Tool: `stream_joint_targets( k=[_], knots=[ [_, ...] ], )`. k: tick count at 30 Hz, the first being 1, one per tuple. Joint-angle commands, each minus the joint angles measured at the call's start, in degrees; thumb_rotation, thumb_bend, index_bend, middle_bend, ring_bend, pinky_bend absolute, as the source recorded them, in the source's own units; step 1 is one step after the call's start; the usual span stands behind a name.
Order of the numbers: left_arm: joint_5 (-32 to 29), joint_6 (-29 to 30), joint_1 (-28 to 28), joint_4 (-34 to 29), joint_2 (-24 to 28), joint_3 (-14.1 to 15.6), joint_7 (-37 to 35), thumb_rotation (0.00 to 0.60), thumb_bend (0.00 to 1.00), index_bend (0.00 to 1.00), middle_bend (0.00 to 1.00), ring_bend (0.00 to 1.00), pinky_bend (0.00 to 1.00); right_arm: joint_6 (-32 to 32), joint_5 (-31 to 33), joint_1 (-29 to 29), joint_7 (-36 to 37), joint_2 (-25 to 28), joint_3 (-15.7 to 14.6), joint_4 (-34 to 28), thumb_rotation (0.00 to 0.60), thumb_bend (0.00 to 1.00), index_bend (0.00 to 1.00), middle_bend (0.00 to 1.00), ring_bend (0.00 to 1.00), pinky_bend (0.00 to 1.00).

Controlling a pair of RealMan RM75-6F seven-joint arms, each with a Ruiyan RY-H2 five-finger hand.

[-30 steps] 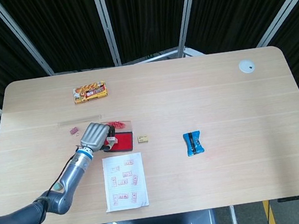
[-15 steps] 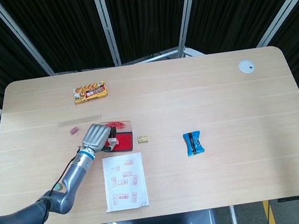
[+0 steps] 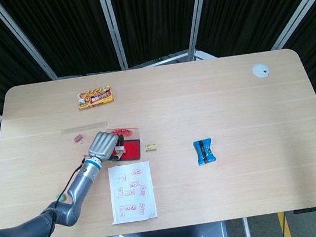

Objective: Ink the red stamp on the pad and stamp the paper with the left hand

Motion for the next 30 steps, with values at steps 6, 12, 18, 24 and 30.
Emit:
stream_joint_targets(
  k=[6,12,18,24,30],
  knots=[
    [0.51,0.09,0.19,0.67,-0.42,0.24,-0.85,0.6,0.46,0.63,0.52,0.79,0.88,0.06,-0.03,-0.05,0.12,0.1,0.02,-0.06,0.6,0.0,0.0,0.0,0.0,0.0],
    [0.75,0.52,0.25,0.28,-0.22,0.08,-0.92,0.6,0.46,0.63,0.52,0.79,0.88,-0.04,0.0,-0.05,0.23,0.13,0.02,-0.01,0.6,0.0,0.0,0.0,0.0,0.0],
    [0.7,1.18,0.33,-1.4,0.85,-0.5,-1.01,0.6,0.47,0.63,0.52,0.79,0.88,-0.21,0.11,0.0,0.24,0.07,0.01,0.13,0.6,0.0,0.0,0.0,0.0,0.0],
    [0.38,1.98,0.18,-5.5,3.56,-1.62,-0.49,0.6,0.47,0.63,0.52,0.79,0.88,-0.31,0.22,0.02,0.25,0.05,0.03,0.16,0.6,0.0,0.0,0.0,0.0,0.0],
    [0.58,3.82,0.8,-14.01,8.99,-2.48,0.11,0.6,0.47,0.63,0.52,0.79,0.88,-0.19,0.01,0.0,0.18,0.03,-0.02,0.04,0.6,0.0,0.0,0.0,0.0,0.0]
  ],
)
